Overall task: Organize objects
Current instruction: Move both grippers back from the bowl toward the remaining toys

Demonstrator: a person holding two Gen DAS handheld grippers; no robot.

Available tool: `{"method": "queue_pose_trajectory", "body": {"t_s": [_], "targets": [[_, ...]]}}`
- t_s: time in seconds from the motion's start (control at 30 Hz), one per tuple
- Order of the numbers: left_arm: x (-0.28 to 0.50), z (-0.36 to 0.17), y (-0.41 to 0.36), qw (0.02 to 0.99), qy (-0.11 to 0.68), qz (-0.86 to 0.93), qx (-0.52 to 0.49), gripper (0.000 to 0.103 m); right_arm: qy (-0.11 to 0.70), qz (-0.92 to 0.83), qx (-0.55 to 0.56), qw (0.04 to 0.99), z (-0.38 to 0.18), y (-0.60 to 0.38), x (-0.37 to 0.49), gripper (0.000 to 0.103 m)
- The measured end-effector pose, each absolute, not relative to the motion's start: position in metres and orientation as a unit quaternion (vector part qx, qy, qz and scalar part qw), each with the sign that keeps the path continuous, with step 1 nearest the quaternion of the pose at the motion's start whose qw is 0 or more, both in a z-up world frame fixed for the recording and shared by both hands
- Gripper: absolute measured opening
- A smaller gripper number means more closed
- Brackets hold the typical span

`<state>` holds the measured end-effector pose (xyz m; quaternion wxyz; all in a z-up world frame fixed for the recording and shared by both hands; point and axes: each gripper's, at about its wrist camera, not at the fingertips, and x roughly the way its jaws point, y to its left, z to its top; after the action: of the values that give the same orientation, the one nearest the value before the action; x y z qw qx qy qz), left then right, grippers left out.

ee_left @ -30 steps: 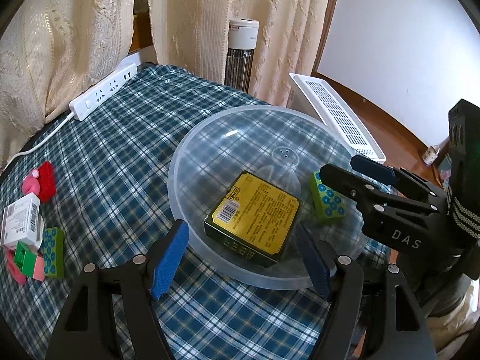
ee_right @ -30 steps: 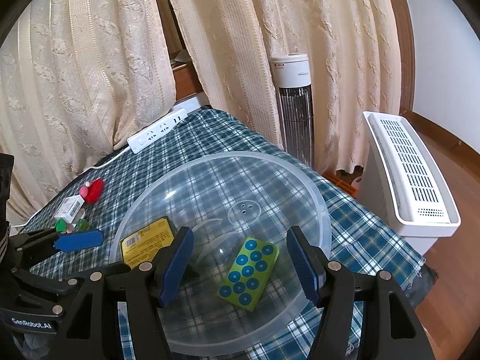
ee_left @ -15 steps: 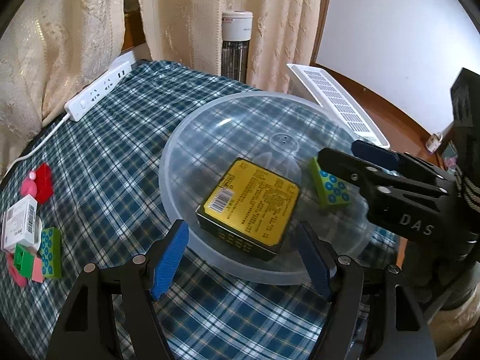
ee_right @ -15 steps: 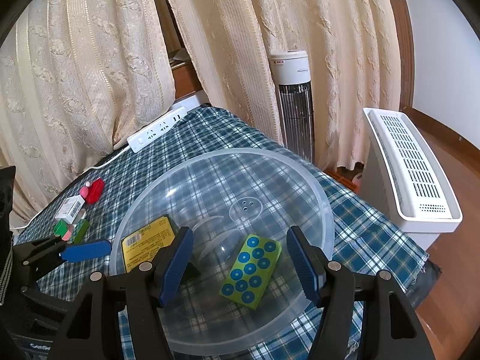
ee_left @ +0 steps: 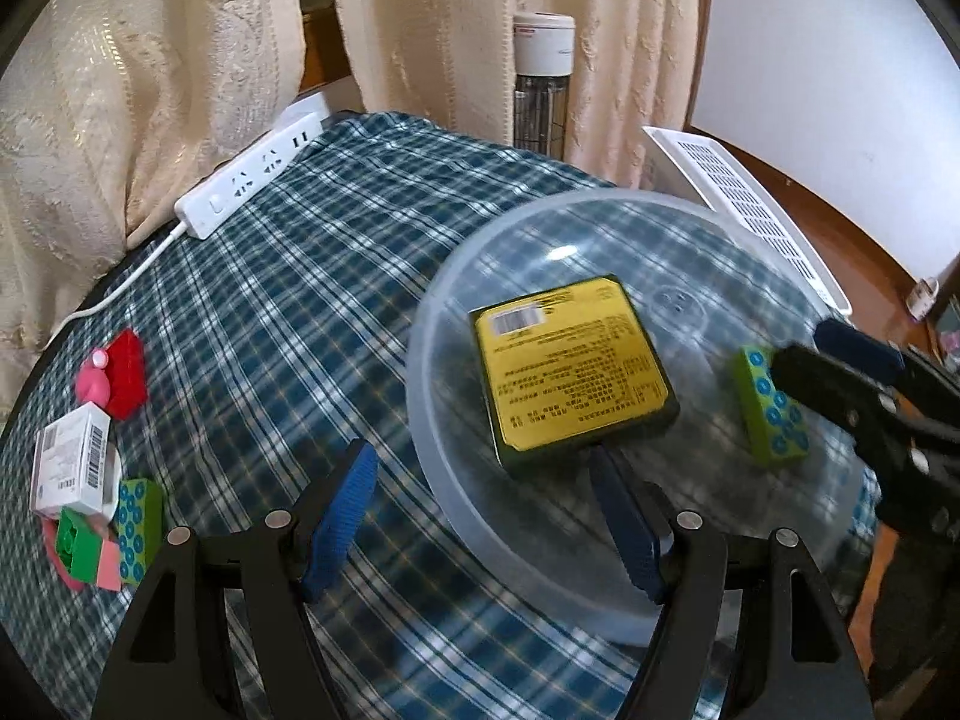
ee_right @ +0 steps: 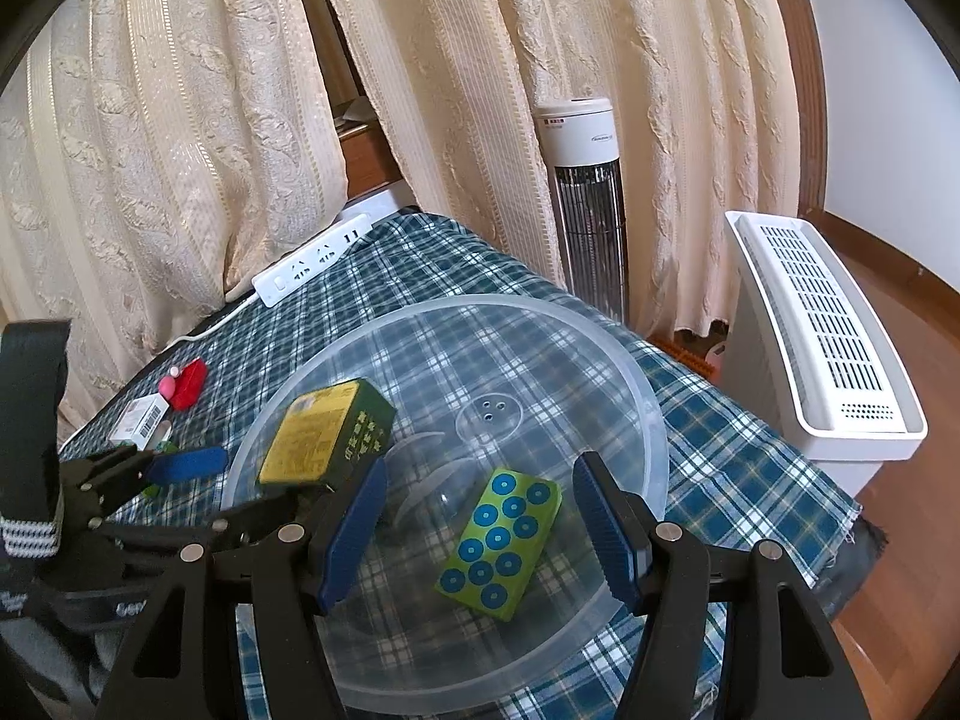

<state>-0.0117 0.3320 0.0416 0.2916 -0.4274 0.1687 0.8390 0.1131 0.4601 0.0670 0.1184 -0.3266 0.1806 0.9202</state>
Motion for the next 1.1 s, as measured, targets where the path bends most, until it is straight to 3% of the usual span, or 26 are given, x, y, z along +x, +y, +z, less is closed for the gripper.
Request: {"method": "queue_pose_trajectory", "body": {"t_s": [0.57,1.1], "targets": [[-0.014,0.054,0.310,0.284,0.140,0.847,-0.428,0.075,0.167,0.924,-0.332,0.094,0.072,0.432,0.104,0.068],[-0.027,0.068,0.210,0.203,0.094,0.879,-0.421,0.078,0.144,0.928,-0.340,0.050,0.078,0.380,0.086,0.070]]}}
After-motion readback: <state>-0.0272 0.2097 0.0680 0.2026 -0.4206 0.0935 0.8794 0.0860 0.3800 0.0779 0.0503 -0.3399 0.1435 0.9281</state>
